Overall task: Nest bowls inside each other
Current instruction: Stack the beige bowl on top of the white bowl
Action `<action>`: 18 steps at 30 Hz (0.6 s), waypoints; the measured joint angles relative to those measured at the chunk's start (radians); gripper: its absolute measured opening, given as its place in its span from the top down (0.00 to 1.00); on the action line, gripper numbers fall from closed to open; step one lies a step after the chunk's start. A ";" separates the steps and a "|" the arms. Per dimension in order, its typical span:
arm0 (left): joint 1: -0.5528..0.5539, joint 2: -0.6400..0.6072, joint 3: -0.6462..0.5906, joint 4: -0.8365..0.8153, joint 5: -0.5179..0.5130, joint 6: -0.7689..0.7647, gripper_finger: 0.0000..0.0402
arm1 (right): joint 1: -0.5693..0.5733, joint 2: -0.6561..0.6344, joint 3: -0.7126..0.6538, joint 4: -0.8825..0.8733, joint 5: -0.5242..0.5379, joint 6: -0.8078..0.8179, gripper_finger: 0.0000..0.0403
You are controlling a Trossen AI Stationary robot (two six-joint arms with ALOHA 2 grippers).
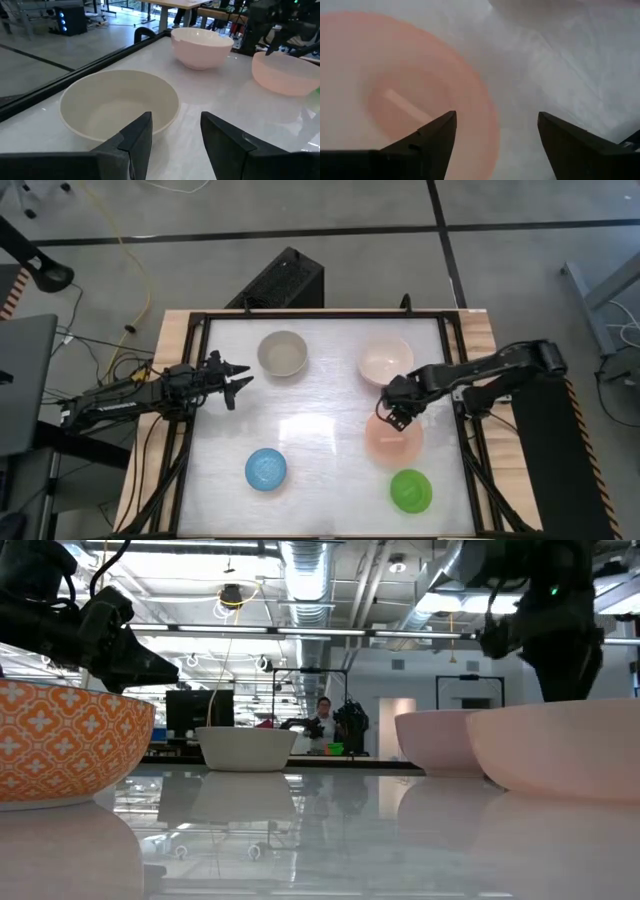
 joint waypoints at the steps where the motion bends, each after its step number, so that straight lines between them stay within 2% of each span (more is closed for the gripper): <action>1: 0.000 0.000 0.000 0.000 0.000 0.000 0.61 | -0.008 0.019 0.000 -0.003 0.000 -0.018 0.25; 6: 0.000 0.000 0.000 -0.001 0.001 -0.011 0.61 | -0.056 0.088 0.000 0.027 -0.023 -0.099 0.27; 10: 0.000 0.000 0.000 -0.001 0.001 -0.012 0.61 | -0.085 0.119 0.000 0.092 -0.065 -0.150 0.36; 14: 0.000 0.000 0.000 -0.002 0.001 -0.013 0.61 | -0.096 0.150 0.001 0.112 -0.112 -0.182 0.55; 18: 0.000 0.000 0.000 -0.002 0.001 -0.013 0.61 | -0.096 0.161 0.001 0.115 -0.159 -0.209 0.85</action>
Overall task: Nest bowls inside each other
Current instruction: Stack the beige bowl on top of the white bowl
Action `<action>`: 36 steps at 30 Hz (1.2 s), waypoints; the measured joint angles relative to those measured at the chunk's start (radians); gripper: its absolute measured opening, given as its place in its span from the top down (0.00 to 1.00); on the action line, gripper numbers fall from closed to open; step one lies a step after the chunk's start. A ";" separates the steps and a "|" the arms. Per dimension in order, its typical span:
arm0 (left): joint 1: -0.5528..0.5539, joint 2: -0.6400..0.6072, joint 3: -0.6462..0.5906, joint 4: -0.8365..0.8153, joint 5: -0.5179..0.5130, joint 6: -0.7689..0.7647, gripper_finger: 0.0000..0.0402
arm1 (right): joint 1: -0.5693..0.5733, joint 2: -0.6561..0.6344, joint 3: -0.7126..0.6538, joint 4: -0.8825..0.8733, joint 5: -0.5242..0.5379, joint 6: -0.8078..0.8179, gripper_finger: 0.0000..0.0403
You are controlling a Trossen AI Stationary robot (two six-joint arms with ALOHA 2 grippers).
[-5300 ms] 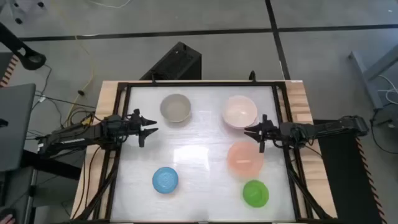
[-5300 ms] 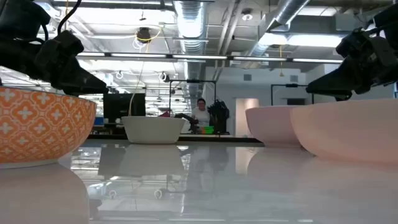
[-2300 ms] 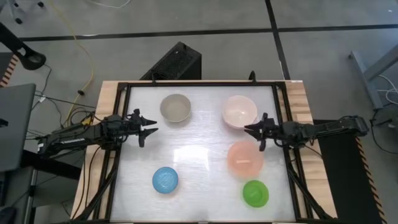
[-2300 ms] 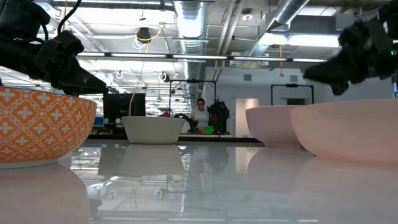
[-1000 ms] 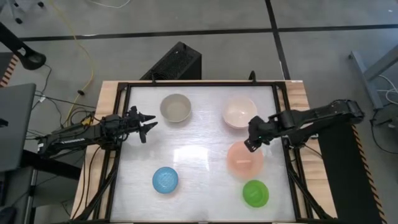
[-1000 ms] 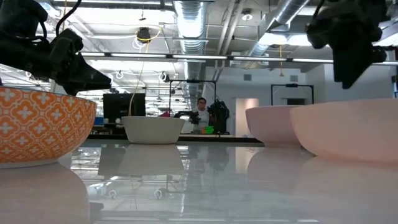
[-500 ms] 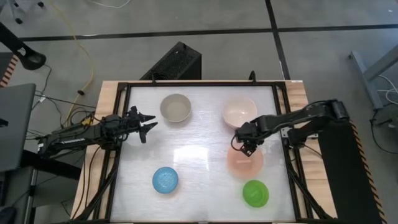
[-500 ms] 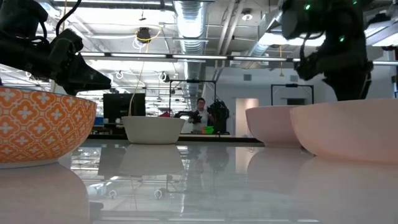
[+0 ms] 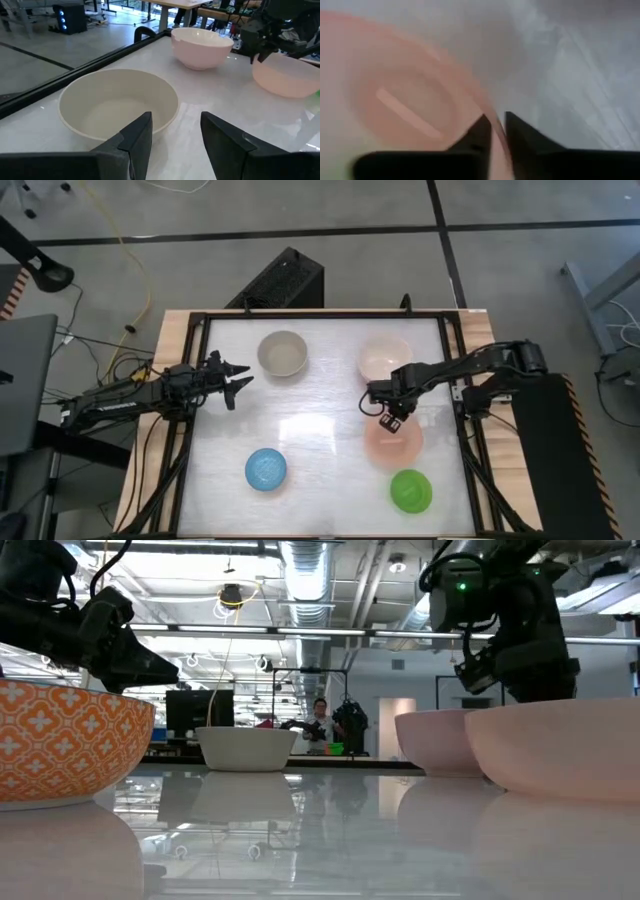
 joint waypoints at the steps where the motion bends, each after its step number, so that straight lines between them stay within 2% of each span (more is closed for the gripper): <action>1: 0.000 0.000 0.000 0.000 0.000 0.000 0.61 | 0.000 -0.003 0.000 0.001 -0.015 -0.014 0.92; 3: 0.000 0.000 0.000 0.000 0.000 0.000 0.61 | 0.000 -0.028 0.000 0.010 -0.026 -0.006 0.96; 6: 0.000 0.000 0.000 0.000 0.000 0.000 0.61 | -0.015 -0.076 0.016 0.001 -0.055 0.000 0.95; 11: 0.000 0.000 0.000 0.000 0.004 -0.001 0.61 | -0.055 -0.196 0.128 0.000 -0.047 -0.009 0.98; 13: 0.000 0.000 0.000 0.001 0.004 -0.001 0.61 | -0.083 -0.238 0.181 -0.007 0.002 -0.012 0.98; 18: 0.000 0.000 0.000 0.001 0.004 -0.001 0.61 | -0.200 -0.298 0.294 -0.070 0.205 -0.008 0.98; 21: 0.000 0.000 0.000 0.001 0.004 -0.004 0.61 | -0.297 -0.295 0.308 -0.120 0.254 -0.008 0.98; 26: 0.000 0.000 0.000 0.001 0.004 -0.038 0.61 | -0.476 -0.252 0.308 -0.164 0.256 -0.036 0.98; 31: 0.000 0.000 0.000 0.001 0.004 -0.040 0.61 | -0.609 -0.184 0.308 -0.161 0.216 -0.085 0.98; 36: 0.000 0.000 0.001 0.001 0.004 -0.039 0.61 | -0.694 -0.112 0.308 -0.161 0.156 -0.119 0.98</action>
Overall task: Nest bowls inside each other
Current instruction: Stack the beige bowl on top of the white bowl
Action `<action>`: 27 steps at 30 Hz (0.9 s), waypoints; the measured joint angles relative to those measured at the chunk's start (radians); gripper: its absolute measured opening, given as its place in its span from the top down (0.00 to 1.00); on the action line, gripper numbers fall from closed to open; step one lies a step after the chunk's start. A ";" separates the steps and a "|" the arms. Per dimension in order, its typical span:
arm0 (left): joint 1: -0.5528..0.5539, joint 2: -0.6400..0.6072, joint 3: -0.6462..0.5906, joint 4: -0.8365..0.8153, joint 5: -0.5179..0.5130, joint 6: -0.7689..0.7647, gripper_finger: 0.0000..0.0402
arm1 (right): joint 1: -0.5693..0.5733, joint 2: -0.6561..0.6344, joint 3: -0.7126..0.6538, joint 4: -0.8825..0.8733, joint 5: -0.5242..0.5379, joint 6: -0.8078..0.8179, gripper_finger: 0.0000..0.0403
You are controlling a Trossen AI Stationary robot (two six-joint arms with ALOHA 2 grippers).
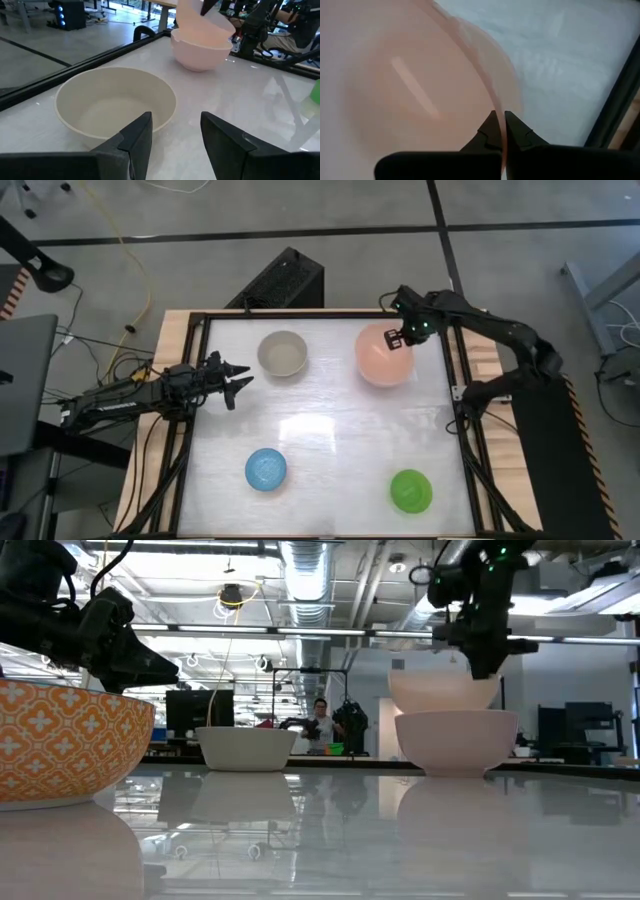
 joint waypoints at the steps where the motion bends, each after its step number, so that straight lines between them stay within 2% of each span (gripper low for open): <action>1: 0.000 0.000 0.000 0.000 0.000 0.000 0.61 | -0.011 0.012 0.000 0.000 -0.002 -0.005 0.98; 16: 0.000 0.000 0.000 0.000 0.000 0.000 0.61 | -0.047 0.139 0.000 -0.051 -0.012 -0.062 0.97; 27: 0.000 0.000 0.000 0.000 -0.005 0.000 0.61 | -0.004 0.141 0.001 -0.086 0.077 -0.101 0.74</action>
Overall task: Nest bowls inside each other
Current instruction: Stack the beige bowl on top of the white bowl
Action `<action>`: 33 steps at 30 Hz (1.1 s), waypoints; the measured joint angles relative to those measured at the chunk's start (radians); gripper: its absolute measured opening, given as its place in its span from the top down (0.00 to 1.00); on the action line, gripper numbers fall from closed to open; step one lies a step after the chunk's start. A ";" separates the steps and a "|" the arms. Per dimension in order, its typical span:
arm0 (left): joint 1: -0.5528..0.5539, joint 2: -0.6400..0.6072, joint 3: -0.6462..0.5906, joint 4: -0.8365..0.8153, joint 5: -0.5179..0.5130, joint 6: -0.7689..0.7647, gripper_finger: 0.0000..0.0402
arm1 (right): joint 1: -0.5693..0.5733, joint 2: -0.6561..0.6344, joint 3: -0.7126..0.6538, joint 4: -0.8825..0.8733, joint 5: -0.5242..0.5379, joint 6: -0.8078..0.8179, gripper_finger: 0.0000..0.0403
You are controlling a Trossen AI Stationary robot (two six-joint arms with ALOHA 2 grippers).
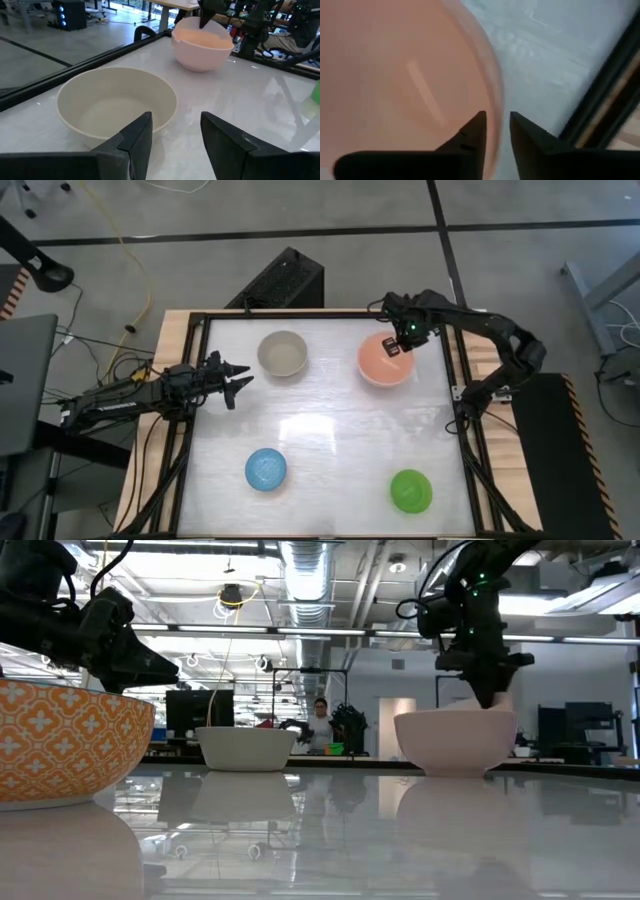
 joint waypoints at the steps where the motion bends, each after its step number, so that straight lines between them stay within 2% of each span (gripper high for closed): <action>1: 0.000 0.000 0.000 0.000 0.000 0.000 0.61 | -0.002 0.000 0.000 -0.013 0.004 -0.002 0.71; 9: 0.000 0.000 0.000 0.000 0.000 0.000 0.61 | -0.013 0.001 0.021 -0.106 0.005 -0.017 0.57; 21: 0.000 0.000 0.000 0.001 0.000 0.001 0.61 | 0.049 0.000 0.205 -0.148 0.023 -0.002 0.55; 27: 0.000 0.000 0.000 0.001 0.000 0.001 0.61 | 0.151 0.000 0.220 -0.230 0.192 0.091 0.58; 30: 0.000 0.000 0.000 0.001 0.000 0.001 0.61 | 0.236 0.000 0.212 -0.286 0.328 0.218 0.66; 33: 0.000 0.000 0.000 0.001 0.000 0.022 0.61 | 0.317 0.000 0.170 -0.275 0.452 0.316 0.78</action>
